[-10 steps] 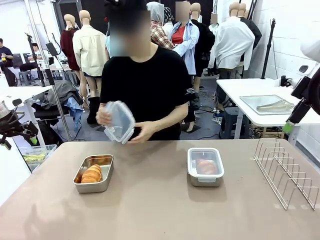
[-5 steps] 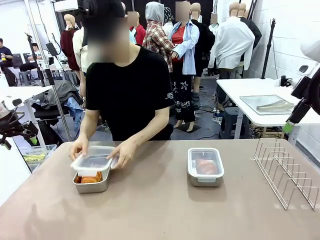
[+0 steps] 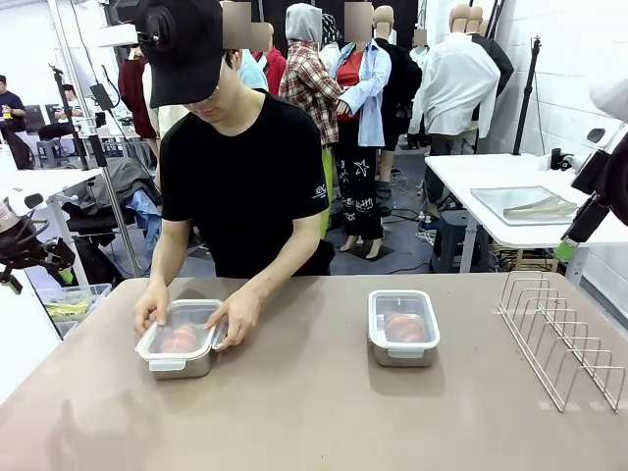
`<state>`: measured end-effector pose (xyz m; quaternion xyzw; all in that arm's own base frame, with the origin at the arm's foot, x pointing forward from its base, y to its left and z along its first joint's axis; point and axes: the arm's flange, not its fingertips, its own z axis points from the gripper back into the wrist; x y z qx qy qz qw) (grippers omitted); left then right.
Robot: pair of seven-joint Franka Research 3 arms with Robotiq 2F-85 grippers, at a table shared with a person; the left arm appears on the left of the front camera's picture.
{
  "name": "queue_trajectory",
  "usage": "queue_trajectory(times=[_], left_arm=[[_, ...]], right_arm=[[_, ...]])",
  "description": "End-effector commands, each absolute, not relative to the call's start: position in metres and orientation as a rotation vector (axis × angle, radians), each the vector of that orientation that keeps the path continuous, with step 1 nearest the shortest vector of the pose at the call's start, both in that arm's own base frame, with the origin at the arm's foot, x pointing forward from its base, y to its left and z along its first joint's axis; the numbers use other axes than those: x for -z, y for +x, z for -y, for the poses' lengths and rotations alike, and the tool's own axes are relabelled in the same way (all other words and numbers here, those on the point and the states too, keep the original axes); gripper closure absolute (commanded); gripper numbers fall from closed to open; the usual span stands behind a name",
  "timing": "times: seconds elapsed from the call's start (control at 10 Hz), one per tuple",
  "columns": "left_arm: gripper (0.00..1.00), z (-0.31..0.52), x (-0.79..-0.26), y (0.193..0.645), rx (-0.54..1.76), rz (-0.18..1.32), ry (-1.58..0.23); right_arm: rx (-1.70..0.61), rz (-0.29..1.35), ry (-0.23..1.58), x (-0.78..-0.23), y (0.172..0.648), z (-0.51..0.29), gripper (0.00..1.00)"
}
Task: Place the bread in airtight containers.
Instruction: Release when the human grabs the Airtight Container lid.
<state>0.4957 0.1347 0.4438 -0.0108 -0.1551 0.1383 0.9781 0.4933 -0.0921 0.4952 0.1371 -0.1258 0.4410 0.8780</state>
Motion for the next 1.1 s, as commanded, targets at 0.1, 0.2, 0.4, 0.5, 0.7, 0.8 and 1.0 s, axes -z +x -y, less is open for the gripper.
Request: queue_trajectory(times=[0.1, 0.2, 0.4, 0.5, 0.7, 0.8, 1.0], left_arm=[[0.0, -0.1363, -0.4446, 0.495, -0.281, 0.314, -0.02], [0.0, -0.1363, -0.4446, 0.495, -0.281, 0.314, -0.02], [0.0, -0.1363, -0.4446, 0.495, -0.281, 0.314, -0.02], [0.0, -0.1363, -0.4446, 0.495, -0.281, 0.314, -0.02], [0.0, -0.1363, -0.4446, 0.495, -0.281, 0.314, -0.02], [0.0, -0.1363, -0.4446, 0.495, -0.281, 0.314, -0.02], [0.0, -0.1363, -0.4446, 0.495, -0.281, 0.314, -0.02]], right_arm=[[-0.938, 0.252, 0.288, -0.4963, 0.4968, 0.0942, 0.0], [-0.938, 0.252, 0.288, -0.4963, 0.4968, 0.0942, 0.0], [-0.938, 0.252, 0.288, -0.4963, 0.4968, 0.0942, 0.0], [-0.938, 0.252, 0.288, -0.4963, 0.4968, 0.0942, 0.0], [-0.938, 0.252, 0.288, -0.4963, 0.4968, 0.0942, 0.0], [-0.938, 0.252, 0.288, -0.4963, 0.4968, 0.0942, 0.0], [-0.938, 0.252, 0.288, -0.4963, 0.4968, 0.0942, 0.0]])
